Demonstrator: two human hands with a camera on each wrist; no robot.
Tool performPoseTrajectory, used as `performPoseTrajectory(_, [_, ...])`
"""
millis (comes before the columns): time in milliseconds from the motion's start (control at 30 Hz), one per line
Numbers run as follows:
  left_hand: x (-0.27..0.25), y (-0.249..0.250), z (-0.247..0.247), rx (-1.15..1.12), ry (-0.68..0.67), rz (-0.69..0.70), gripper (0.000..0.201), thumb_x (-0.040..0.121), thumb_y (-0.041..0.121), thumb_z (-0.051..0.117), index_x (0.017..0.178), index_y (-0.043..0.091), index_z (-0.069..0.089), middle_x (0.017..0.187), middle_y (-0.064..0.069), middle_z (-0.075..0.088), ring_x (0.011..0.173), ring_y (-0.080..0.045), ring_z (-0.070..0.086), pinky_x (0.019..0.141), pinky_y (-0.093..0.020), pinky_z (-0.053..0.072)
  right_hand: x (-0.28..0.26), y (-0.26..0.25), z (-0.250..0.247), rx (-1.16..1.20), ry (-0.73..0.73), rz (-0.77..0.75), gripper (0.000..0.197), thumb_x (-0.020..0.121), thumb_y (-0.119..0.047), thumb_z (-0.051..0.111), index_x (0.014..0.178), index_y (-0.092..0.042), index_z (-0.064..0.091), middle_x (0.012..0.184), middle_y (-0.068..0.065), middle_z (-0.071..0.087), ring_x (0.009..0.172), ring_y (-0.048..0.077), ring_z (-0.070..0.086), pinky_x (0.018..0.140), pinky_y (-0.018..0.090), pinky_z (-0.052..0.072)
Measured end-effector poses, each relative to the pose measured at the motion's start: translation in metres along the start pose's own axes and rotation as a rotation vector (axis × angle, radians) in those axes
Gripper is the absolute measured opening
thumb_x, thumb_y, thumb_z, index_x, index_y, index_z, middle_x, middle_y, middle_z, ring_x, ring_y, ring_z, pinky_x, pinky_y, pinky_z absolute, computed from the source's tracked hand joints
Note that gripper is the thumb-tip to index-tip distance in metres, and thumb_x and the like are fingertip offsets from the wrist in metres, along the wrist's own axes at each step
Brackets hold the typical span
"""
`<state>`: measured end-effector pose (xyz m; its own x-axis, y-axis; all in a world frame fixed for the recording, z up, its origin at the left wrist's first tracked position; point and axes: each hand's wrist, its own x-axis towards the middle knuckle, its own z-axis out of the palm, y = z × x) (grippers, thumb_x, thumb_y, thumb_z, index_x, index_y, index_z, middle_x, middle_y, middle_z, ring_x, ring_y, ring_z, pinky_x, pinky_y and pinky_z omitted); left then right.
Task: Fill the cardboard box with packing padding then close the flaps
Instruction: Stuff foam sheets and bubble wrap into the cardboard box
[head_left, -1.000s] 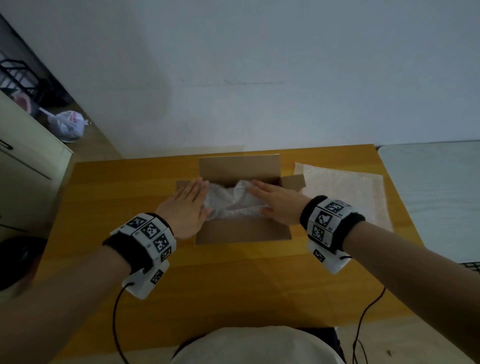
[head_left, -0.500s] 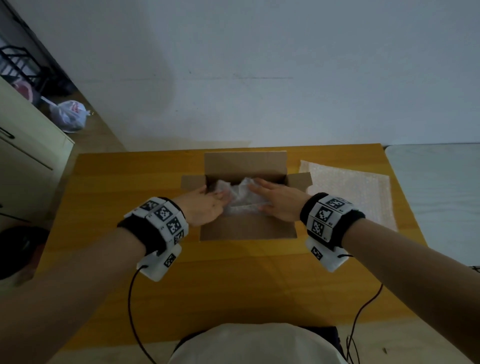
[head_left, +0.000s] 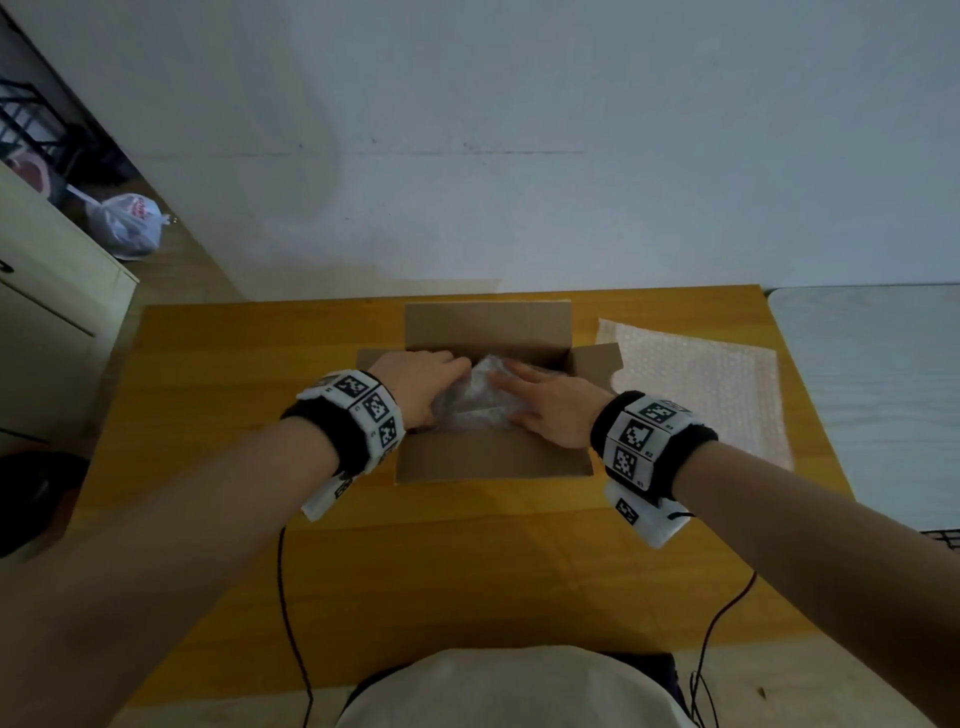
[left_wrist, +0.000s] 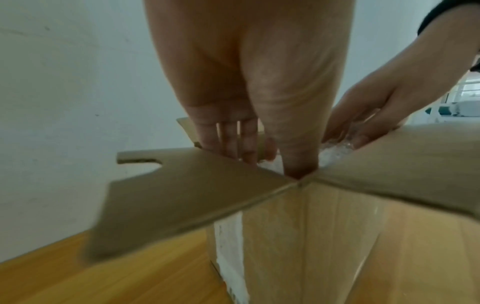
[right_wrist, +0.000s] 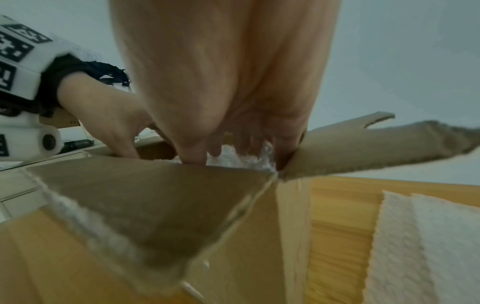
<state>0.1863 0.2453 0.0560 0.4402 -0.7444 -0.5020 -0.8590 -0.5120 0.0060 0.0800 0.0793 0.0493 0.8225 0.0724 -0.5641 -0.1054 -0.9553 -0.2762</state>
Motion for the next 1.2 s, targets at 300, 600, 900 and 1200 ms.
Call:
performPoseTrajectory(300, [0.016, 0.004, 0.009, -0.013, -0.013, 0.006, 0.090, 0.087, 0.022, 0.065, 0.147, 0.036, -0.001, 0.099, -0.005, 0.055, 0.084, -0.025, 0.059, 0.069, -0.035, 0.049, 0.006, -0.006, 0.001, -0.010, -0.016, 0.051, 0.060, 0.099, -0.022, 0.037, 0.150, -0.032, 0.006, 0.160, 0.002, 0.002, 0.142, 0.028, 0.028, 0.115, 0.035, 0.025])
performPoseTrajectory(600, [0.024, 0.008, 0.009, 0.053, -0.075, 0.013, 0.081, 0.093, 0.035, 0.052, 0.146, 0.042, -0.009, 0.101, -0.009, 0.057, 0.094, -0.030, 0.060, 0.072, -0.037, 0.046, 0.006, -0.007, -0.003, -0.003, 0.091, 0.064, 0.052, 0.094, -0.017, 0.045, 0.143, -0.032, 0.034, 0.148, 0.005, 0.041, 0.126, 0.029, 0.050, 0.104, 0.039, 0.043])
performPoseTrajectory(900, [0.018, 0.014, 0.006, 0.043, -0.129, -0.009, 0.070, 0.094, 0.033, 0.049, 0.147, 0.035, 0.002, 0.111, -0.012, 0.056, 0.097, -0.033, 0.059, 0.082, -0.044, 0.052, -0.027, 0.026, -0.027, 0.055, 0.328, 0.112, 0.024, 0.083, -0.006, 0.061, 0.104, -0.015, 0.068, 0.112, 0.004, 0.067, 0.105, 0.021, 0.060, 0.081, 0.025, 0.045])
performPoseTrajectory(1200, [0.001, 0.024, 0.007, 0.040, -0.055, -0.051, 0.079, 0.091, 0.007, 0.051, 0.149, 0.033, 0.005, 0.115, -0.013, 0.054, 0.097, -0.032, 0.059, 0.074, -0.037, 0.049, -0.031, 0.015, 0.000, -0.082, 0.264, 0.149, 0.024, 0.089, -0.009, 0.053, 0.107, -0.018, 0.065, 0.112, 0.008, 0.065, 0.101, 0.029, 0.061, 0.082, 0.038, 0.053])
